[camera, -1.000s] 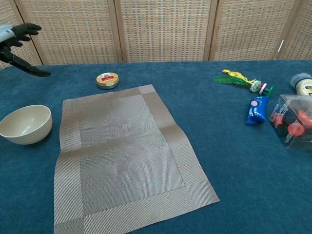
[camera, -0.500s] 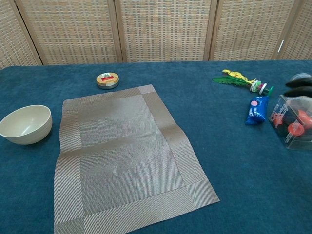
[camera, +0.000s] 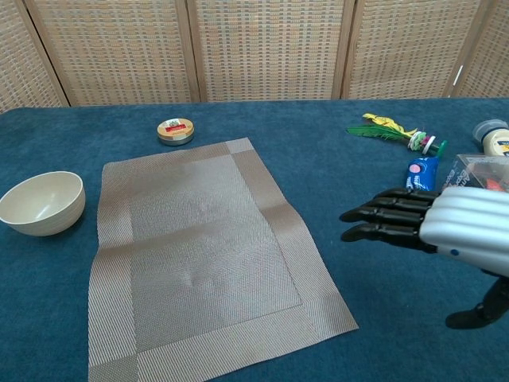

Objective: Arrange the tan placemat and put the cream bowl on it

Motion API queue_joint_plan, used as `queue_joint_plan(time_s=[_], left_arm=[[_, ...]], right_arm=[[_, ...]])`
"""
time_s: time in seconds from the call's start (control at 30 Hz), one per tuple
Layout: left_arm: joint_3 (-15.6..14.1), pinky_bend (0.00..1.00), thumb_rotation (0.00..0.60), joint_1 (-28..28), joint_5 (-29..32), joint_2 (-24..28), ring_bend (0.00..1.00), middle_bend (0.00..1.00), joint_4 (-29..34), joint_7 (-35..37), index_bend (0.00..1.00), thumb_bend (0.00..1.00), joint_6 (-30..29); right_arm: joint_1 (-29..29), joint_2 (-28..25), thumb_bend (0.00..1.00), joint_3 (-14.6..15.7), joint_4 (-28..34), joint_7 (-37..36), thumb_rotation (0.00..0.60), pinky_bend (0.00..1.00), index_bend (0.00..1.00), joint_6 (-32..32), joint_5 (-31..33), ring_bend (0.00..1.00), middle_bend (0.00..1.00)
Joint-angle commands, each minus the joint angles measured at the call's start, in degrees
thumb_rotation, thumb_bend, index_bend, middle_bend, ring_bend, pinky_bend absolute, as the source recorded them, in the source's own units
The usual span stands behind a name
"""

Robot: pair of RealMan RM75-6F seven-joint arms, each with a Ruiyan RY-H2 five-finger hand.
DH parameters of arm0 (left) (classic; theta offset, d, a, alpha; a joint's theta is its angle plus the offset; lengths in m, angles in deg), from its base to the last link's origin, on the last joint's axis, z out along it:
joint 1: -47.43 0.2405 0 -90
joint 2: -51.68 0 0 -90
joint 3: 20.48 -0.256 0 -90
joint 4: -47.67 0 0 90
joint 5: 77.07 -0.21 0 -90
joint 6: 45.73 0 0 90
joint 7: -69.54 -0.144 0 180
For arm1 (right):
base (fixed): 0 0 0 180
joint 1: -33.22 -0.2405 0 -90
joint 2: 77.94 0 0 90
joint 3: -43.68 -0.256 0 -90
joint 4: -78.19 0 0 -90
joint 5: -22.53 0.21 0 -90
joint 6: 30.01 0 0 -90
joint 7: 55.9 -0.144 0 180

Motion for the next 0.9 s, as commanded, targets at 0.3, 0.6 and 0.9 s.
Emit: queue_joint_plan(time_s=[0.3,0.6,0.9], left_arm=[[-0.78,0.00,0.600,0.47,-2.48,-0.52,0.00,0.00,-1.37,1.78,0.00,0.00,0.97],[-1.01,0.00,0.600,0.54,-3.44,-0.65,0.00,0.00,-2.76,1.44,0.00,0.00,1.72],[-0.80,0.00,0.600,1.12,-3.93,-0.16,0.00,0.00,-3.12,2.59,0.00,0.00,1.89]], right_arm=[[-4.13,7.81,0.00,-1.95,-1.86,1.51,0.600,0.00,0.10,-7.75,5.87,0.00,0.00],[-5.55,12.72,0.00,-2.78,-5.56,3.42,0.600,0.00,0.09,-9.69,9.19,0.00,0.00],[-6.93,14.93,0.00,-3.79,-5.28,6.03,0.600,0.00,0.08,-11.05,12.49,0.00,0.00]])
